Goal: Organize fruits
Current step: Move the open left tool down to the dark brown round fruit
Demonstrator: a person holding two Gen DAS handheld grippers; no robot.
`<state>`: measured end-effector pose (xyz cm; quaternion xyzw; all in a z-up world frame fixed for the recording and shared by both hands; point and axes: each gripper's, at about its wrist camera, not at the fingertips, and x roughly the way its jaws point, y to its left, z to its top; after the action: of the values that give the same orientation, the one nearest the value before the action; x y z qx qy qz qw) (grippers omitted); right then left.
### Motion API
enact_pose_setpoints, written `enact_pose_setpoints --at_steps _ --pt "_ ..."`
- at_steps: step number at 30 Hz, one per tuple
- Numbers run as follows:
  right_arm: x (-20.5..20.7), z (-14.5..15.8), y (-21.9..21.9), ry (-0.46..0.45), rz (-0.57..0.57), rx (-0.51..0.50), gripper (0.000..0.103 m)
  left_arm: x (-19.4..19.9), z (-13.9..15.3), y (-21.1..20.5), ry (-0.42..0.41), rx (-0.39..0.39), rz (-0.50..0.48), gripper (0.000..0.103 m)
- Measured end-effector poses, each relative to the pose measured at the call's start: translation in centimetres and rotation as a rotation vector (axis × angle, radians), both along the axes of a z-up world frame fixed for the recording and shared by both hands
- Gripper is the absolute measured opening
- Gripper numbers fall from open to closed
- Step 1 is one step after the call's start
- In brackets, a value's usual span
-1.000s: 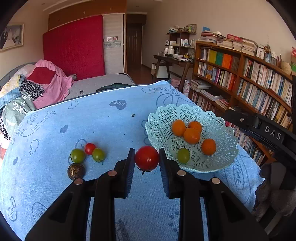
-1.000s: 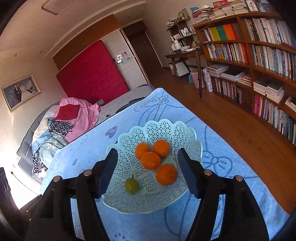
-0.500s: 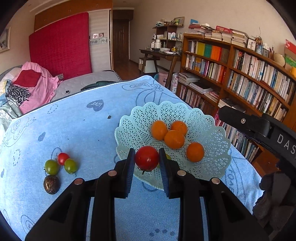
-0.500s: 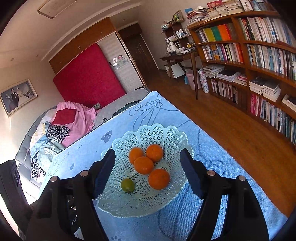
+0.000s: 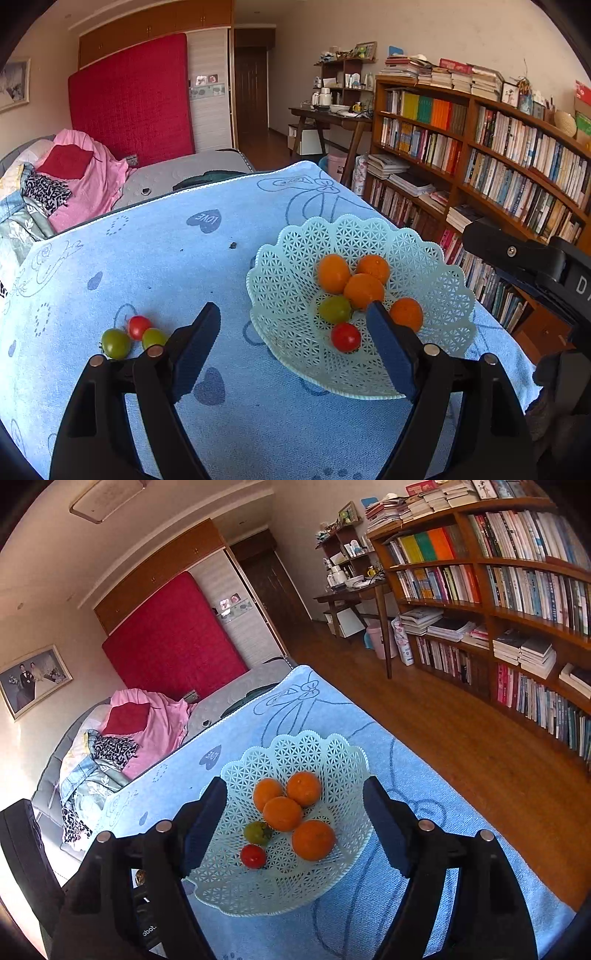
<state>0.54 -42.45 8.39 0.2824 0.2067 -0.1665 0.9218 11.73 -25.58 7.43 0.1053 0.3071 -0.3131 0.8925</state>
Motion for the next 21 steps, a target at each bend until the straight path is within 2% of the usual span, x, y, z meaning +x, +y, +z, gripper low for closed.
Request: enact_pose_setpoints --at_steps 1,7,21 --pt "0.0 0.1 0.1 -0.001 0.001 -0.002 0.08 0.1 0.1 0.2 -0.002 0.001 0.013 0.09" --pt "0.2 0.3 0.7 -0.006 0.017 -0.013 0.08 0.7 0.6 1.8 -0.031 0.009 0.085 0.09" --pt "0.7 0.7 3.2 -0.027 0.093 -0.046 0.08 1.8 0.3 6.8 -0.028 0.027 0.208 0.09"
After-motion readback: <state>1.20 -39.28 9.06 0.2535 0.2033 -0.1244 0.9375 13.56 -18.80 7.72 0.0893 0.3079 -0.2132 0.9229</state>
